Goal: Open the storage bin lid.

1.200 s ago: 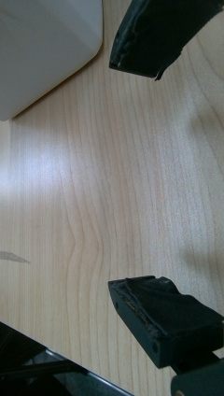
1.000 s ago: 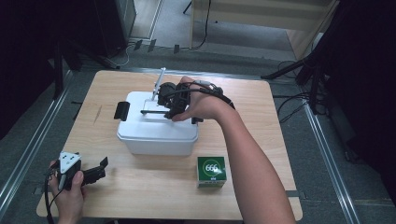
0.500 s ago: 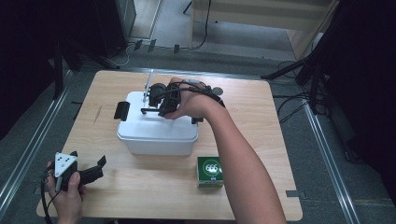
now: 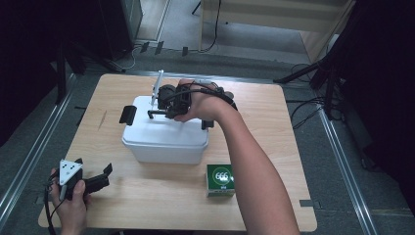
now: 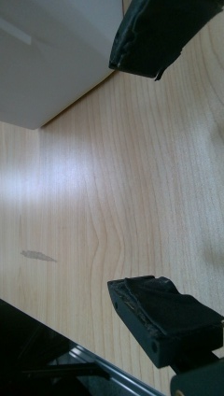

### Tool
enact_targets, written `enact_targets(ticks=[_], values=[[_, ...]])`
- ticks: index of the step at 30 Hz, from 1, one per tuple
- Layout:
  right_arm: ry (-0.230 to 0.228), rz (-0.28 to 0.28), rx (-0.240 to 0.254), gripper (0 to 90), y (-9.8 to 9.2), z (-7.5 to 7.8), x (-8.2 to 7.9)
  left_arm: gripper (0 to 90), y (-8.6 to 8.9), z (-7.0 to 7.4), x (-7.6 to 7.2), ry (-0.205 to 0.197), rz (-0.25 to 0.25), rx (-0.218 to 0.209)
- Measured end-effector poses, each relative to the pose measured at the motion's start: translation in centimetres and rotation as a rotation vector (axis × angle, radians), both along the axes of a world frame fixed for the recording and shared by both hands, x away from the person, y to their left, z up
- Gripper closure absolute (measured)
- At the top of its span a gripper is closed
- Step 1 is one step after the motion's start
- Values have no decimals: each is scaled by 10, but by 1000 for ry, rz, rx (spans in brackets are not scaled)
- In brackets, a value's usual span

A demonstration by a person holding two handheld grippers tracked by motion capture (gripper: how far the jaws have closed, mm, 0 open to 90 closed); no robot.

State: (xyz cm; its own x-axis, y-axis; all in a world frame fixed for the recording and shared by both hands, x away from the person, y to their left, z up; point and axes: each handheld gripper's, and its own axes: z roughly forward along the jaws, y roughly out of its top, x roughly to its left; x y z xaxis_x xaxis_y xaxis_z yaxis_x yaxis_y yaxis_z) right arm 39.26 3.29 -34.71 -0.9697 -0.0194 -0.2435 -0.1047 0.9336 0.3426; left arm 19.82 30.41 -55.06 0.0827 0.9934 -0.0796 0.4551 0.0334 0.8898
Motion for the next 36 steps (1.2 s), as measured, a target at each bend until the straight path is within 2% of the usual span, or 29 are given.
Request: enact_targets(ticks=[1,2,4,5,6,13,17,20,24,30,36], values=[[1,-9,0,845,-1,2,-1,0,0,0,0,1,1,1],[-4,8,12,845,-1,4,0,0,-1,0,0,3,2,3],[-9,-1,15,845,-3,8,-1,0,0,0,0,4,2,3],[-14,12,21,845,-4,11,0,0,0,0,0,3,4,2],[-19,-3,19,845,-5,13,-1,0,0,0,0,3,3,2],[-32,21,65,845,-16,30,-5,0,0,0,0,1,0,1],[-42,12,69,845,-25,37,-7,0,2,0,1,1,-3,-13],[-44,6,67,845,-33,39,-7,0,2,-1,1,2,-3,-21],[-54,-9,60,845,-45,42,-7,0,1,0,1,4,-8,-9],[-64,-30,77,845,-67,46,-9,0,0,0,2,6,-9,-5],[-72,-58,69,845,-89,44,-9,0,-1,0,2,12,-9,3]])
